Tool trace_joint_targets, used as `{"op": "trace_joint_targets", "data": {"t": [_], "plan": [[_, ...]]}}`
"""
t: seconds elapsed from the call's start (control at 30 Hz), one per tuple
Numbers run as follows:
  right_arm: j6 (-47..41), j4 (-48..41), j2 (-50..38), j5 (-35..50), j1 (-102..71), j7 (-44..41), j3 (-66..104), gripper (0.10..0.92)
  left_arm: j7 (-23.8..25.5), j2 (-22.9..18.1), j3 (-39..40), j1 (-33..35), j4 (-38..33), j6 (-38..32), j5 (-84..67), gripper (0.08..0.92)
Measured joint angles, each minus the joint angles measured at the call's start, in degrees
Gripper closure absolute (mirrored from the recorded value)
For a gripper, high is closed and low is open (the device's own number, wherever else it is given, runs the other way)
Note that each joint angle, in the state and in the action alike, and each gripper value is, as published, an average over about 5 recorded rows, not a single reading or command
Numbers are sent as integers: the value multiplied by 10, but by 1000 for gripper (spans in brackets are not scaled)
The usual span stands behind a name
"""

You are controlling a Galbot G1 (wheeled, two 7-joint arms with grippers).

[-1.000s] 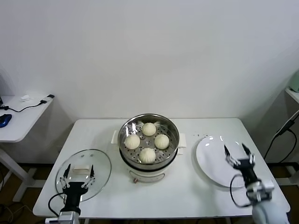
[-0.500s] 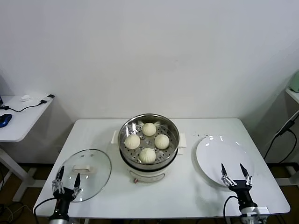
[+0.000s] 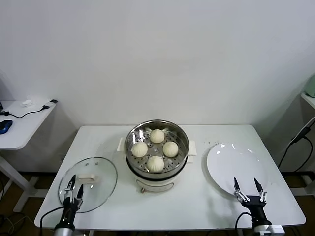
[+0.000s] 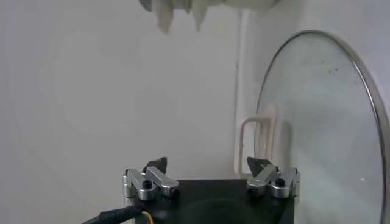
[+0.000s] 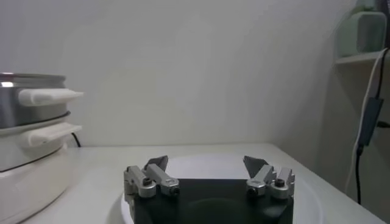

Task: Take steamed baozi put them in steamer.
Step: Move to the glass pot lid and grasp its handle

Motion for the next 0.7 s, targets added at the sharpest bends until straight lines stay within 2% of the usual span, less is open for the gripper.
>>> {"op": "trace_joint_targets", "data": {"t": [0.63,0.7], "plan": [[5,3,12,-8,-11,-6,6,203,48,9,19,-79,45,43,33,179],[6,2,13,-8,-12,-7,6,203,52,10,20,-81,48,45,31,204]]}}
